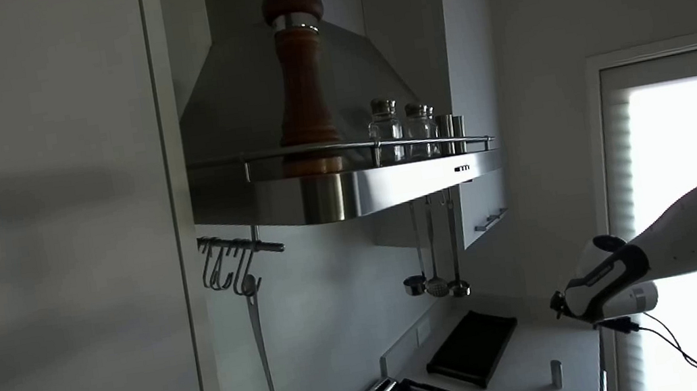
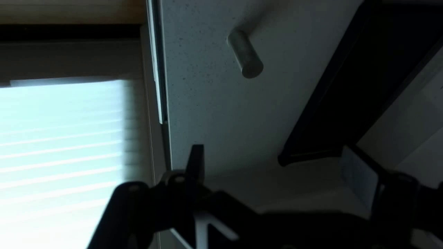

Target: Remove one silver container from the rack above the stove and put it on the right side of the counter

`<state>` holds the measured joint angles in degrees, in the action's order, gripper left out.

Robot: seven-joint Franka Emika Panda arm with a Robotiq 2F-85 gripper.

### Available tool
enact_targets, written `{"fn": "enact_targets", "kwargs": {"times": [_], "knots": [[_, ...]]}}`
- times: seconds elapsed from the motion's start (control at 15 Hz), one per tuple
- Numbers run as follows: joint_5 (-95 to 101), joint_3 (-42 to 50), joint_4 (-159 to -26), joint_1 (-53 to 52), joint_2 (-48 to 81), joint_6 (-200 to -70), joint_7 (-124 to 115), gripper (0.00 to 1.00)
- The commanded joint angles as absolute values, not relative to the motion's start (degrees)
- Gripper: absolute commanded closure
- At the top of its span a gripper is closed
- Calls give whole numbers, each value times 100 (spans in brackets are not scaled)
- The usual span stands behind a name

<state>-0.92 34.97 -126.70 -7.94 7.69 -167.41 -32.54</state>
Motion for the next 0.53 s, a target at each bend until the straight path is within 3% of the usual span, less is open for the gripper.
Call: {"fn": "enact_targets", "kwargs": {"times": [0.0, 0.47], "knots": [[236, 3583, -12763, -794, 481, -16048, -2950, 0], [202, 3558, -12643, -803, 609, -16096, -2976, 0]]}}
